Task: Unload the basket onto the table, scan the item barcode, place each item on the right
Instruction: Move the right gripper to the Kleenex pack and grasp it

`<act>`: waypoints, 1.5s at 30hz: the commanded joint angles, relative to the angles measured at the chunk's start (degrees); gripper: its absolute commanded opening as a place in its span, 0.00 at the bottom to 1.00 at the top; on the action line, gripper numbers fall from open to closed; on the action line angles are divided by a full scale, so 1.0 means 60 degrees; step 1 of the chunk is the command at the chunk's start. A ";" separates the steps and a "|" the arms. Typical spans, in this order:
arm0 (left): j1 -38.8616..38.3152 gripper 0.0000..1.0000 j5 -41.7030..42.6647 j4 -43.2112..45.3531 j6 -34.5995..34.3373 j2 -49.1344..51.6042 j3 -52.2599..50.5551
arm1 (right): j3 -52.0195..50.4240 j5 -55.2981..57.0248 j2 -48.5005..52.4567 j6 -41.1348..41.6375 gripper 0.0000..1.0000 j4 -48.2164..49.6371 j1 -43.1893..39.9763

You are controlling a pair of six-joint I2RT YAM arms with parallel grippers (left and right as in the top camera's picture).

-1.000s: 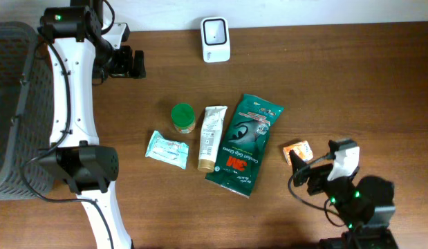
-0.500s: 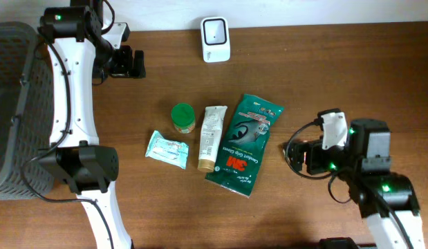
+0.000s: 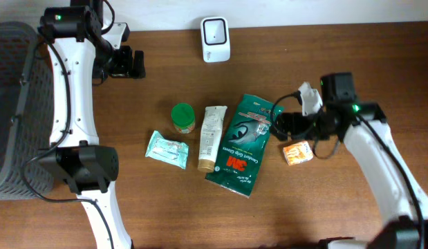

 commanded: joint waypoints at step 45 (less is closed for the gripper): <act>0.0033 0.99 -0.0036 -0.0011 0.0015 -0.0153 0.0077 | -0.2510 0.1858 0.1639 0.2849 0.05 0.3483 -0.0903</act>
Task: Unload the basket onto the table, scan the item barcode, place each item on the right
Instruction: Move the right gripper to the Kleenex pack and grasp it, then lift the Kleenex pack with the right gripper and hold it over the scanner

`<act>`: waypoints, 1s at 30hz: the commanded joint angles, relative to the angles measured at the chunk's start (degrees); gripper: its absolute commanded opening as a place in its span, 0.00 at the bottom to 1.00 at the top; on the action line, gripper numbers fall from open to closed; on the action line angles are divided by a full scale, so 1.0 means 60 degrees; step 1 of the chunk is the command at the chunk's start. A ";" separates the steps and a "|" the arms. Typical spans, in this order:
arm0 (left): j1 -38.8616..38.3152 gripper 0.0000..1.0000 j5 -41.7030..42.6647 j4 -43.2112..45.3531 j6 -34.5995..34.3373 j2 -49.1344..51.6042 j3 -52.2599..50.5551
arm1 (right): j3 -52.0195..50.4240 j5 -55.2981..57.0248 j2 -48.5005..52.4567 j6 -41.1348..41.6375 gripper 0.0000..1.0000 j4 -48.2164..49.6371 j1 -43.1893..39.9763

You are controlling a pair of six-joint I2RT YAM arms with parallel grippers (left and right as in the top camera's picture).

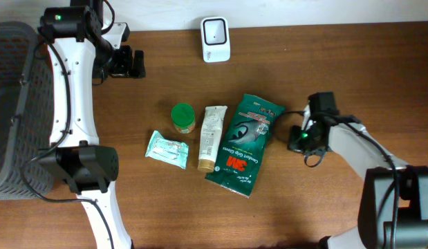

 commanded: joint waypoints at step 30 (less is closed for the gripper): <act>0.0033 0.99 -0.0040 -0.0015 0.0015 -0.0153 0.0077 | 0.2769 -0.3632 0.2153 -0.4484 0.42 -0.3956 -0.3100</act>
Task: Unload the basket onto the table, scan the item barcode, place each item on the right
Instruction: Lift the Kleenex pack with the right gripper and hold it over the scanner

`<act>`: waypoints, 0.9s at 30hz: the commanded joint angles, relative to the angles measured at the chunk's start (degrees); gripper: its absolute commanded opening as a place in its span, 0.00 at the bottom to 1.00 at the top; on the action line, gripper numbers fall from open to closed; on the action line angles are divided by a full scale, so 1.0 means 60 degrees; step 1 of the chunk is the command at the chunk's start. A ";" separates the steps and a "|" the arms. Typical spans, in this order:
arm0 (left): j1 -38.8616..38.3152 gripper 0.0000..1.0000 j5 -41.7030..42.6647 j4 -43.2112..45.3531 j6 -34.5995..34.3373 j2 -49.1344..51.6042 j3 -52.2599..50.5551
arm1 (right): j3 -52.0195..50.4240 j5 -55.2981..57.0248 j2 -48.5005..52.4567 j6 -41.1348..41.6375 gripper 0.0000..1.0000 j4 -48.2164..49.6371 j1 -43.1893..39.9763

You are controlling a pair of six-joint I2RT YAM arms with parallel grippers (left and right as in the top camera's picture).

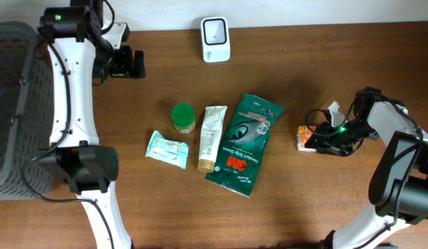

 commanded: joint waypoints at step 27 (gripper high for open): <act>0.0033 0.99 -0.0036 -0.0011 0.0015 -0.0153 0.0077 | -0.0379 -0.3126 -0.2353 0.0240 0.04 0.0488 0.0098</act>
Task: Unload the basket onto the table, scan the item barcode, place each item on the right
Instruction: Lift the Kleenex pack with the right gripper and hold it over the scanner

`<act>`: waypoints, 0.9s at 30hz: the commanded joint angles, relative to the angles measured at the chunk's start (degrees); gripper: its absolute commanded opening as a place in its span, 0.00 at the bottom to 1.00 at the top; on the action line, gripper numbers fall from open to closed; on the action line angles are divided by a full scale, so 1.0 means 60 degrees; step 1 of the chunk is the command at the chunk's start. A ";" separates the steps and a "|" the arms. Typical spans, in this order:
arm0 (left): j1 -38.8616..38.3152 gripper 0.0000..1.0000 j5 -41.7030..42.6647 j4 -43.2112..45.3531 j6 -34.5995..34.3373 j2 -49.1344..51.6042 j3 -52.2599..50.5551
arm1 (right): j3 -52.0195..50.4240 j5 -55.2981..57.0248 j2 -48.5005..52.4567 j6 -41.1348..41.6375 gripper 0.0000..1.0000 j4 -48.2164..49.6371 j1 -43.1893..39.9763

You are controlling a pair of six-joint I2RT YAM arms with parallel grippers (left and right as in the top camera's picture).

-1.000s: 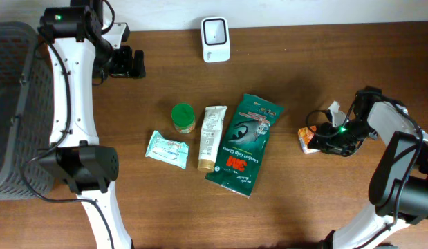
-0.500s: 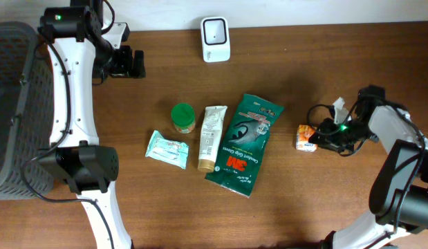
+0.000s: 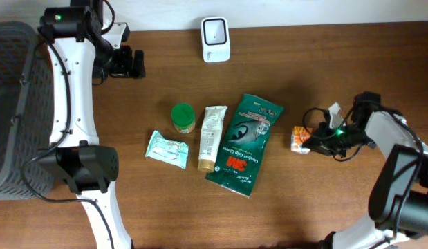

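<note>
A small orange packet (image 3: 299, 138) is held at the tip of my right gripper (image 3: 310, 139), which is shut on it, to the right of the green 3M pouch (image 3: 243, 144). The white barcode scanner (image 3: 215, 30) stands at the back edge of the table. A cream tube (image 3: 212, 135), a green-lidded jar (image 3: 183, 117) and a pale green wipes pack (image 3: 166, 149) lie left of the pouch. My left gripper (image 3: 138, 63) is at the far left back, its jaws apart with nothing between them.
A grey mesh basket (image 3: 7, 104) sits at the left edge of the table. The right arm (image 3: 379, 128) reaches in from the right edge, with cables by its wrist. The left arm's base stands at front left.
The right gripper has shifted slightly left with the orange packet, which now sits a little closer to the green pouch. The left arm has not moved.
The right gripper was beside the orange packet lying right of the green pouch. Then it stood over the packet, hiding it. Then it was turned sideways with the packet at its tip, and now it holds the packet slightly further left.
</note>
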 commanded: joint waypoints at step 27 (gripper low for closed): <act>0.0015 0.99 -0.0036 -0.0015 0.0015 -0.0153 0.0077 | 0.0667 -0.8834 -0.4142 -0.0630 0.04 -0.1552 -0.0015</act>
